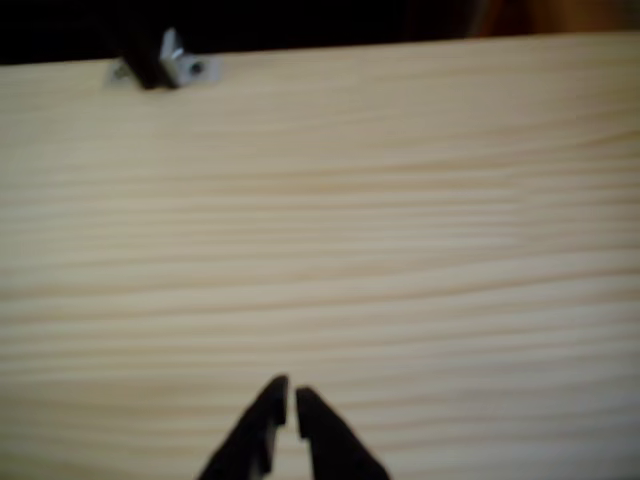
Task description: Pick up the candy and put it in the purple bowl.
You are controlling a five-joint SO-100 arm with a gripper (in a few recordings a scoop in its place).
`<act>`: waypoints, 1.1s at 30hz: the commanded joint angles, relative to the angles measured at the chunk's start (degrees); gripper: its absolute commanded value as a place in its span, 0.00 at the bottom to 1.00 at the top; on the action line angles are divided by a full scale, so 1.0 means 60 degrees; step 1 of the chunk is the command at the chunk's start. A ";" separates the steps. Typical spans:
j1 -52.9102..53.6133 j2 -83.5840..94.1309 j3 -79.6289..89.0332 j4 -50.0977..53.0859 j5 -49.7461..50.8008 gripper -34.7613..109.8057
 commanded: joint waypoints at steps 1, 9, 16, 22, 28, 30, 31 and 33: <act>0.0396 0.0483 -0.0044 0.0439 -0.0176 0.24; 0.0205 0.0483 -0.0044 0.1113 -0.0615 0.24; 0.0864 0.0483 -0.0044 0.1157 -0.0234 0.24; 0.1099 0.0483 -0.0044 0.0806 0.0776 0.24; -0.0410 0.0483 -0.0044 0.0542 -0.0542 0.24; -0.0249 0.0483 -0.0044 0.0864 -0.0132 0.24; -0.0088 0.0483 -0.0044 0.1040 0.0029 0.24; 0.0132 0.0483 -0.0044 0.1157 -0.0176 0.24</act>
